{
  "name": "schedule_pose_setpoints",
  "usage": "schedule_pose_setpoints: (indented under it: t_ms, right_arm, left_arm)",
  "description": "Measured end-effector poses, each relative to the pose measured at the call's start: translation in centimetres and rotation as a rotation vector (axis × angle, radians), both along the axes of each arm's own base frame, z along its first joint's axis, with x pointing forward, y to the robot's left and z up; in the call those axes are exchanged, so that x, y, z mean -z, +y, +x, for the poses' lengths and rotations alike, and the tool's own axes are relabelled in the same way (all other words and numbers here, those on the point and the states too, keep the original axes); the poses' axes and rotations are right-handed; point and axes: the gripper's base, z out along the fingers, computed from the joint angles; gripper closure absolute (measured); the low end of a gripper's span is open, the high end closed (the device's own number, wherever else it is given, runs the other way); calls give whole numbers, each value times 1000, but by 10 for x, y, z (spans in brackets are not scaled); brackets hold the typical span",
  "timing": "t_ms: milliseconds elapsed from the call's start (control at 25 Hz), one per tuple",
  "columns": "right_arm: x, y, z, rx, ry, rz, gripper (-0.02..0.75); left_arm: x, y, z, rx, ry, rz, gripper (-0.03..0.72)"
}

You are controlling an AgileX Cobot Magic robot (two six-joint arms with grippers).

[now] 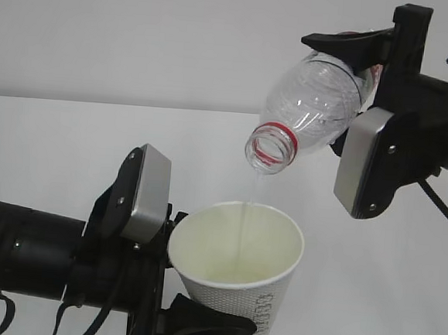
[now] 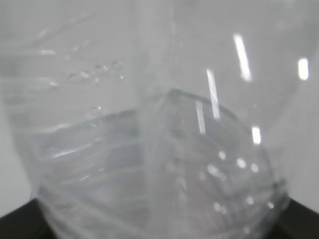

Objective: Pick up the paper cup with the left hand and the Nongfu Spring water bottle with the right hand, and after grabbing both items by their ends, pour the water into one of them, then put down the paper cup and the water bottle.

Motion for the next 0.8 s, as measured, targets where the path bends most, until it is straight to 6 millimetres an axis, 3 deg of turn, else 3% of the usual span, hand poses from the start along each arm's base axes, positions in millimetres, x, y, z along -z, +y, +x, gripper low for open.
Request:
schedule_pose_setpoints:
  t_ms: [800]
  right_arm:
    - [0,0,0,-3,-4,4,217]
  left_arm:
    - [0,0,0,-2,0,3,182]
